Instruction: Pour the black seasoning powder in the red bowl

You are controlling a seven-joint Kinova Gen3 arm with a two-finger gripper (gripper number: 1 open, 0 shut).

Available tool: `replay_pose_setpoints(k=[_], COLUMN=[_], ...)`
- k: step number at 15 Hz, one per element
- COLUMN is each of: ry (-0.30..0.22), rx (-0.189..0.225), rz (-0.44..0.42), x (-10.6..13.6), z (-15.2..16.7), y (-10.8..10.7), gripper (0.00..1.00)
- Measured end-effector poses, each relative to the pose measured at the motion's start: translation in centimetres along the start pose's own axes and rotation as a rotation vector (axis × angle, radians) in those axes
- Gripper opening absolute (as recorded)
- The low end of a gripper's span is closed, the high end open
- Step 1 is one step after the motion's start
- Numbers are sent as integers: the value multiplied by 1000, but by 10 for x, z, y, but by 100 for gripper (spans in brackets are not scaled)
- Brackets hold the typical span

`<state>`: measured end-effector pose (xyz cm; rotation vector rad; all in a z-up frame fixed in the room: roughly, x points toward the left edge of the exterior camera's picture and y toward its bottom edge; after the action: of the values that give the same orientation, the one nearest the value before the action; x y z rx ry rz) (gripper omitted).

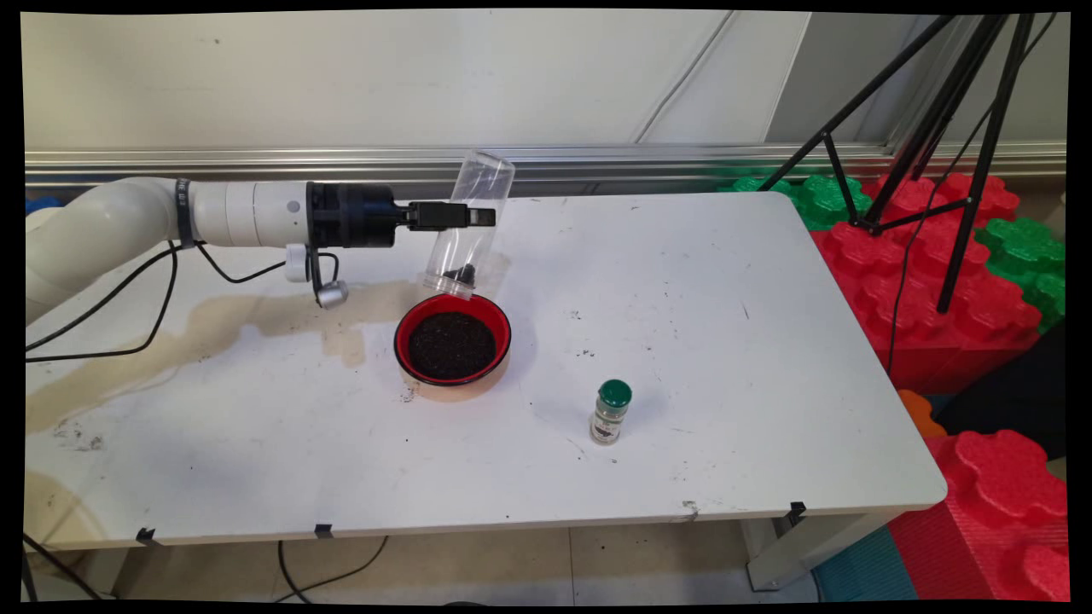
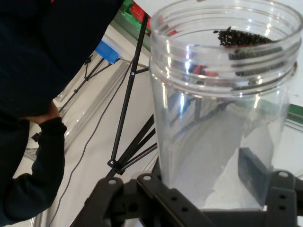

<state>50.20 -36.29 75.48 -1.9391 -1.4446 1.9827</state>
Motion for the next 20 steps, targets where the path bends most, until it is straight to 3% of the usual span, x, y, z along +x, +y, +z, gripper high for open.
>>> replay_pose_setpoints(k=[7,20], ry=[4,-8], rx=[6,68], rz=[80,272], x=[0,-11], z=[0,1], y=[2,-9], gripper=[0,0])
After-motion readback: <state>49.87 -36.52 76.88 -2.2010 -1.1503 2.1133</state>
